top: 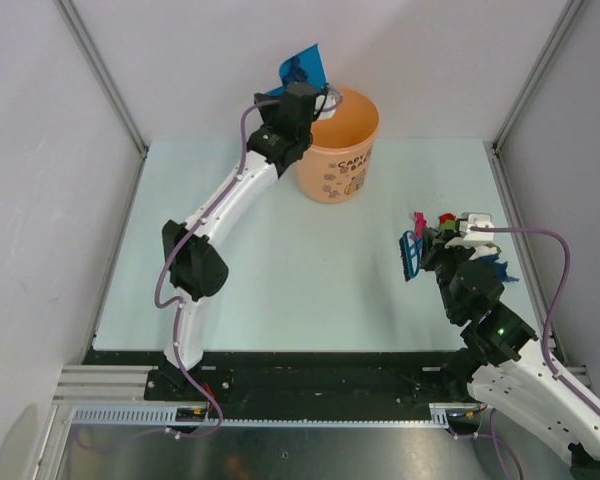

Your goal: Sweep away the paper scraps from the table

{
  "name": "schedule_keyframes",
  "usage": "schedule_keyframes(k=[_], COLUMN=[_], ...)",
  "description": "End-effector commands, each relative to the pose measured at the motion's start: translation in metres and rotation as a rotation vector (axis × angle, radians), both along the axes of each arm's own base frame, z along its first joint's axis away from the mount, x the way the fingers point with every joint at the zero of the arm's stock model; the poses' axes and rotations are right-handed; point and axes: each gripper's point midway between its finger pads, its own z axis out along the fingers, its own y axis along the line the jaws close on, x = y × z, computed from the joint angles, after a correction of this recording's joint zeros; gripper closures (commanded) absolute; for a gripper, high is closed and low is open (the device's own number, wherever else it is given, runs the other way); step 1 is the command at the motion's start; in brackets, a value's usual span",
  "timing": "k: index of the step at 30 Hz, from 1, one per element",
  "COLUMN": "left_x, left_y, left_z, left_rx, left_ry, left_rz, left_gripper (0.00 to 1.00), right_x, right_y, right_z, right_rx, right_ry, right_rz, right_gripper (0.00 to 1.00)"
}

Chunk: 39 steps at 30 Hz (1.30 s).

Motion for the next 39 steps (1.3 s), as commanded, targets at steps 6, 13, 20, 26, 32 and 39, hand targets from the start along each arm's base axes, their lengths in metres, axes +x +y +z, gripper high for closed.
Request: schedule_keyframes(k=[6, 13, 20, 26, 32, 39], left_x=[-0.015, -0.027, -0.037, -0.041, -0.039, -0.088], left_y=[0.006, 0.000, -0.005, 0.005, 0.010, 0.010], left_z=[0.055, 0.074, 0.074, 0.099, 0.067, -0.009], left_rx=[0.457, 0.573, 0.673, 0.471, -0.003, -0.305], left_ry=[-0.247, -0.316, -0.394, -0.435, -0.221, 0.050], left_rz=[0.134, 0.148, 0.123, 0.125, -0.005, -0.144], left_gripper=[1.00, 1.00, 1.00, 1.00, 1.00, 1.00], right_x=[-0.006, -0.006, -0.007, -0.008, 0.009, 0.050], right_y=[-0.002, -0.001, 0.000, -0.005, -0.015, -0.042], right_z=[-0.001, -0.007, -0.004, 0.000, 0.013, -0.048], right_rx=[0.034, 0.035, 0.037, 0.044, -0.108, -0.641], right_ry=[-0.003, 0.004, -0.005, -0.021, -0.081, 0.147], right_rz=[0.010, 0.017, 0.025, 0.009, -0.078, -0.343], right_gripper=[1.00, 1.00, 1.00, 1.00, 1.00, 1.00])
